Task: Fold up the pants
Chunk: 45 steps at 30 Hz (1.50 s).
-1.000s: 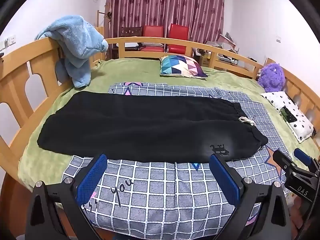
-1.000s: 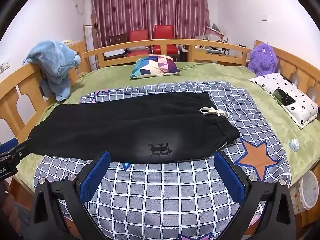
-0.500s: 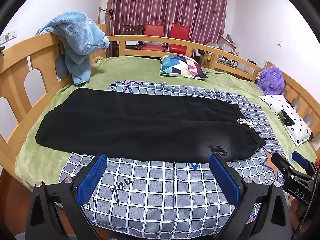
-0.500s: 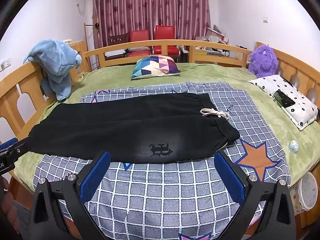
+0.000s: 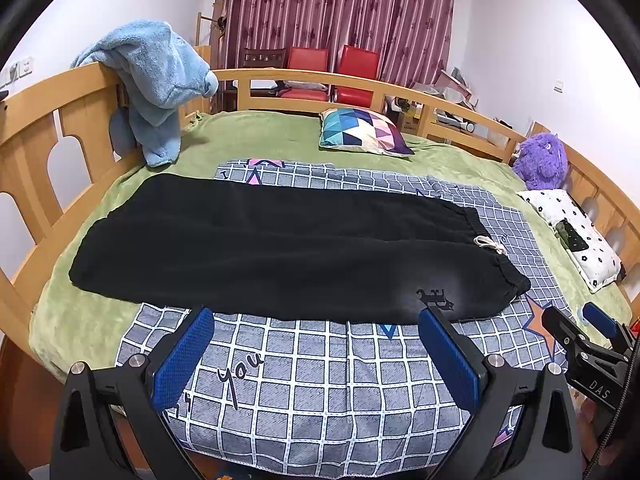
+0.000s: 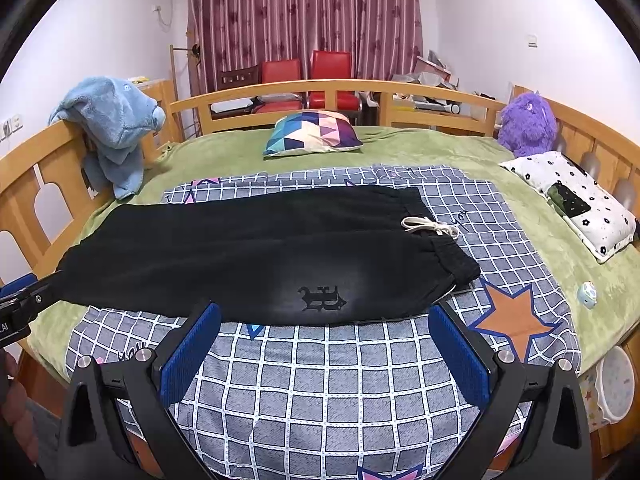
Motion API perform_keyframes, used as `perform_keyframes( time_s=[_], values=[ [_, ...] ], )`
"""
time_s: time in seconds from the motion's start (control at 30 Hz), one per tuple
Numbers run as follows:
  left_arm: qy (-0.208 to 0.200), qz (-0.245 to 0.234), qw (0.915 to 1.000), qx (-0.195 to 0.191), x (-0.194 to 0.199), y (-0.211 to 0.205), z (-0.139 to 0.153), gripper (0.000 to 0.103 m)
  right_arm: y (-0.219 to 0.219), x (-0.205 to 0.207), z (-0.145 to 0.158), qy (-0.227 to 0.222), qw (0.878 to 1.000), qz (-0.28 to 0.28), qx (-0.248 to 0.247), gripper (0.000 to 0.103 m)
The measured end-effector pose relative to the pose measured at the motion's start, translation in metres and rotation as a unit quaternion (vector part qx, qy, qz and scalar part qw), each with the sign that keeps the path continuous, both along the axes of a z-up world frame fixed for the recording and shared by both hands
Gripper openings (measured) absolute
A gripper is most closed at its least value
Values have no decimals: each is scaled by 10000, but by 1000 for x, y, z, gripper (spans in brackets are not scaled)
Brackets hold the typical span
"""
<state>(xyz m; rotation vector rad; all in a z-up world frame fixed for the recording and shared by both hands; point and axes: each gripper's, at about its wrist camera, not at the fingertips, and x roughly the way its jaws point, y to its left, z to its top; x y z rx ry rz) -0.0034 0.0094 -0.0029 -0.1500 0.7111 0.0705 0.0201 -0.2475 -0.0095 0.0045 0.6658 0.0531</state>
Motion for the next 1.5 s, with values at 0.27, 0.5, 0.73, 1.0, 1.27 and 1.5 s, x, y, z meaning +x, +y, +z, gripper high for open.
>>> perform_keyframes(
  time_s=[0.27,0.5,0.73,1.0,1.27,1.5],
  values=[
    [8,-25,10000,-4,0,0,0,103,1,0,0,-13,10000,18,20,102],
    [7,-53,10000,-15,0,-1,0,103,2,0,-3,-8,10000,28,4,102],
    [9,-56,10000,-14,0,-1,0,103,4,0,-3,-17,10000,36,10,102],
    [20,-60,10000,-13,0,0,-1,103,3,-1,-3,-12,10000,43,29,102],
    [25,-46,10000,-8,0,0,-1,103,4,-1,-5,-9,10000,52,3,102],
    [31,-39,10000,-6,0,2,-2,103,7,-2,-6,-8,10000,70,11,102]
  ],
)
